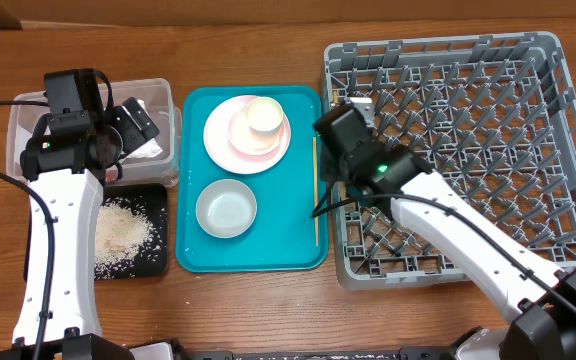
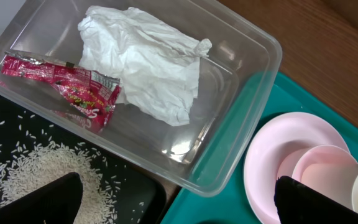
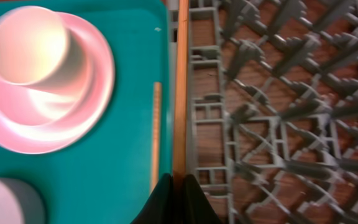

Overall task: Sort waste into correct bins and load items into the dishwasher
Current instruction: 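Carry the chopsticks with the right gripper into the dish rack and release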

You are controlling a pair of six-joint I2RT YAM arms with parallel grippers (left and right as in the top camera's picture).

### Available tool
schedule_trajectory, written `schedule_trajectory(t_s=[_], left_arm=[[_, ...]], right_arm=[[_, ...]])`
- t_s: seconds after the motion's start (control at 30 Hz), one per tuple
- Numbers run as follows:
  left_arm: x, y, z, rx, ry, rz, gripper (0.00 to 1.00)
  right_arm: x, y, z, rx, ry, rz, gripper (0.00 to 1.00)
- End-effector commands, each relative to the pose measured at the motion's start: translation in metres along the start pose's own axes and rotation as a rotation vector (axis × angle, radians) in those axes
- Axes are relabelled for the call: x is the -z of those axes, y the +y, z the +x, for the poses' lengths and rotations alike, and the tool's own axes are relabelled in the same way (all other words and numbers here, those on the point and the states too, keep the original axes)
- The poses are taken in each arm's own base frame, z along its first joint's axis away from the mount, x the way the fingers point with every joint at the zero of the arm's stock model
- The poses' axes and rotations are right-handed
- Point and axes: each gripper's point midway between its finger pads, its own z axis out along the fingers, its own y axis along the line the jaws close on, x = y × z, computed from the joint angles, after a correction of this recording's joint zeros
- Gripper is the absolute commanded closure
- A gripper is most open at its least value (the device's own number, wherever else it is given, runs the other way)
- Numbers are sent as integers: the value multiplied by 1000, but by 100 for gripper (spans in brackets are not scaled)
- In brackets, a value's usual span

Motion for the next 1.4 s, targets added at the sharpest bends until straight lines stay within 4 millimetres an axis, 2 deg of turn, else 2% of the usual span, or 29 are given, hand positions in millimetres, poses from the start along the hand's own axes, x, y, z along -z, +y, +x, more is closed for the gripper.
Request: schedule_trajectory(t_s=[0.0, 0.2, 0.37, 0.8, 1.07, 1.27, 1.3, 1.37], left_arm=[[6, -4, -8, 11, -25, 11, 0], [6, -4, -8, 11, -25, 12, 0], [6, -4, -8, 11, -24, 12, 0], [6, -4, -8, 11, -25, 12, 0], [6, -4, -8, 11, -25, 11, 0], [6, -3, -8, 11, -25, 11, 0], [6, -4, -8, 11, -25, 12, 0], [6, -4, -8, 11, -25, 12, 0]], right_arm=[[8, -16, -15, -6, -31, 32, 96], [3, -43, -12, -38, 9, 89, 96], [0, -54, -9, -47, 25, 111, 96], [-2, -60, -9, 123, 41, 119, 96], [-6, -70, -6, 111, 68, 142, 96], [-7, -71, -6, 110, 71, 144, 96], [-7, -71, -6, 110, 71, 144, 95], [-7, -71, -6, 110, 71, 144, 85]])
